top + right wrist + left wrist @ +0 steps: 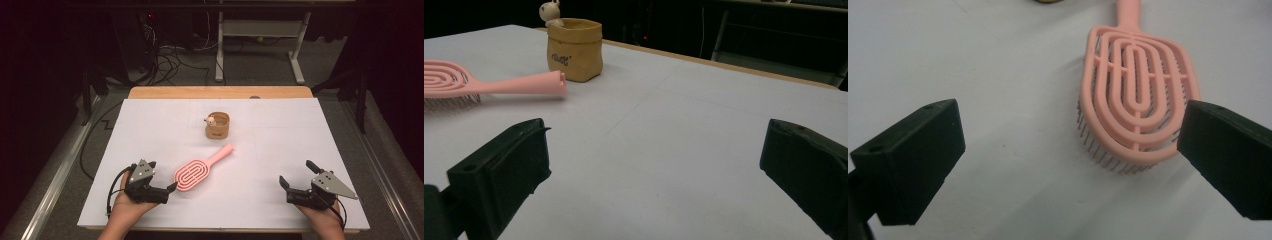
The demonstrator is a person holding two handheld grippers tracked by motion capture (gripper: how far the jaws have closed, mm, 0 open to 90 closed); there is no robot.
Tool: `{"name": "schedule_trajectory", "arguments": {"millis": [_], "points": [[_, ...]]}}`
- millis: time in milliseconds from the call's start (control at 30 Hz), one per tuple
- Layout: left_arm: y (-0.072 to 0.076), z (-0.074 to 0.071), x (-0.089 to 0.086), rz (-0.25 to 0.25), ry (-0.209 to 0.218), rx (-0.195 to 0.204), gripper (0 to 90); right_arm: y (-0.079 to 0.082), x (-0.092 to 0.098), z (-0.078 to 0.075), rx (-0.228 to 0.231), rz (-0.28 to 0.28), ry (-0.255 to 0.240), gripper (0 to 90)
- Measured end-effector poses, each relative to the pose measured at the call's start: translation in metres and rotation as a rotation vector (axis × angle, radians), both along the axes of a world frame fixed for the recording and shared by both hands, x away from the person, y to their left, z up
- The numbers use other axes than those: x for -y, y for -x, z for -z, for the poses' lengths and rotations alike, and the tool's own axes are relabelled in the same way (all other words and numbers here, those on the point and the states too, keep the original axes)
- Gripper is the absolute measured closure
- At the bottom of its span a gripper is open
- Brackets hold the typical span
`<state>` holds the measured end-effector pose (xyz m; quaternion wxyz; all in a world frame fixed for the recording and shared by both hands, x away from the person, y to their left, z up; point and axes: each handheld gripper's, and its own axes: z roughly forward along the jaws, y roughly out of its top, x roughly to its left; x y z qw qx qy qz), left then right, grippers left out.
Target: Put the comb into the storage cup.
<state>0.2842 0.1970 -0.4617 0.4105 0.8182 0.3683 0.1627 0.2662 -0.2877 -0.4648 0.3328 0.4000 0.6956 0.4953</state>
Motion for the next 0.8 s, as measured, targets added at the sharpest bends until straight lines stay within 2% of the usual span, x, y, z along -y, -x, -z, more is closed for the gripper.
{"name": "schedule_trajectory", "arguments": {"millis": [467,800], "points": [[0.002,0.009,0.017,0.049,-0.081,-0.054,0.0,0.001,0.000,0.001,-0.009,0.000,-0.008,0.4],[0.001,0.012,0.023,0.072,-0.092,-0.071,0.0,0.002,0.000,0.000,-0.003,0.005,-0.005,0.4]]}}
